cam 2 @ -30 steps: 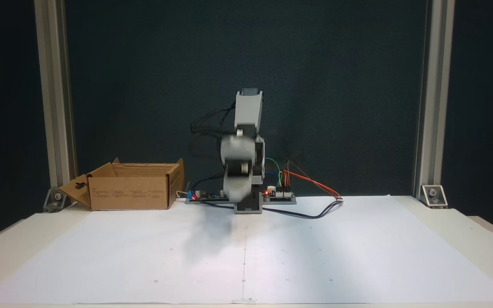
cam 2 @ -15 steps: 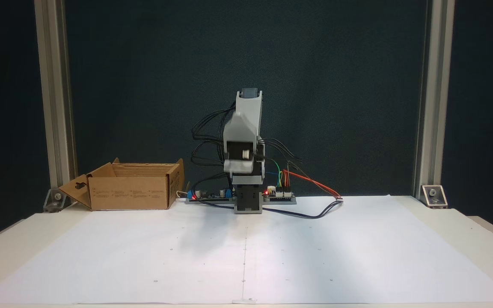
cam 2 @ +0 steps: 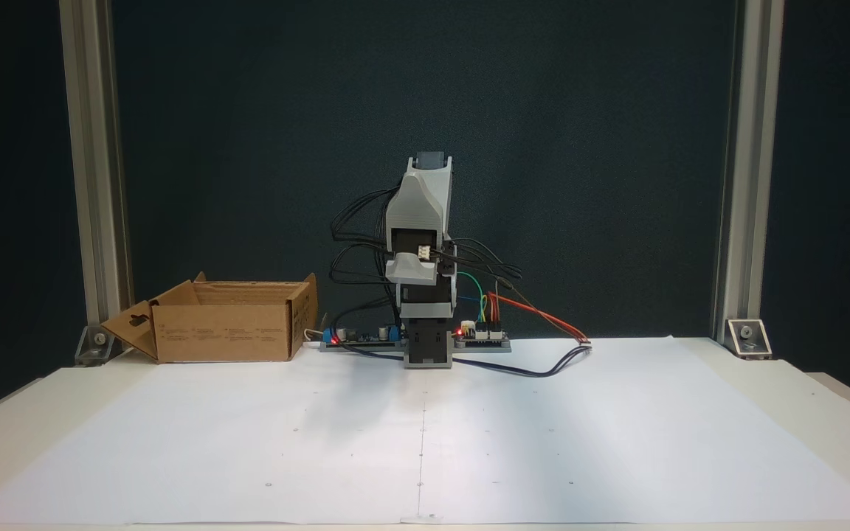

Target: Grasp a green dice and put it in the bin.

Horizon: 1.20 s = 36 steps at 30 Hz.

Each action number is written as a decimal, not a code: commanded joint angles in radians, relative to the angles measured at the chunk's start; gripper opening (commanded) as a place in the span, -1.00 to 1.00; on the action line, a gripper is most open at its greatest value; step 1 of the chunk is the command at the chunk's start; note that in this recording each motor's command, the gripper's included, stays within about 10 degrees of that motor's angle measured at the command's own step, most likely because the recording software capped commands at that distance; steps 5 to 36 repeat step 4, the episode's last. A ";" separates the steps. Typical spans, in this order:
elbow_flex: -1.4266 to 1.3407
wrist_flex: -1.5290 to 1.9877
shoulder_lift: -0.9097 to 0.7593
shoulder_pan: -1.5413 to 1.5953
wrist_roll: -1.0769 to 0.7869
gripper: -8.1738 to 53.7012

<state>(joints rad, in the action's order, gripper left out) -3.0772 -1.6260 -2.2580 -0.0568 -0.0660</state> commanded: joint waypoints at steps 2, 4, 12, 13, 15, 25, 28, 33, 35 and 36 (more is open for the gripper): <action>-0.054 -0.060 -0.112 0.002 0.020 0.70; -0.054 -0.058 -0.112 0.002 0.020 0.70; -0.054 -0.058 -0.112 0.002 0.020 0.70; -0.054 -0.058 -0.112 0.002 0.020 0.70; -0.054 -0.058 -0.112 0.002 0.020 0.70; -0.054 -0.058 -0.112 0.002 0.020 0.70; -0.054 -0.058 -0.112 0.002 0.020 0.70; -0.054 -0.058 -0.112 0.002 0.020 0.70; -0.054 -0.058 -0.112 0.002 0.020 0.70; -0.054 -0.058 -0.112 0.002 0.020 0.70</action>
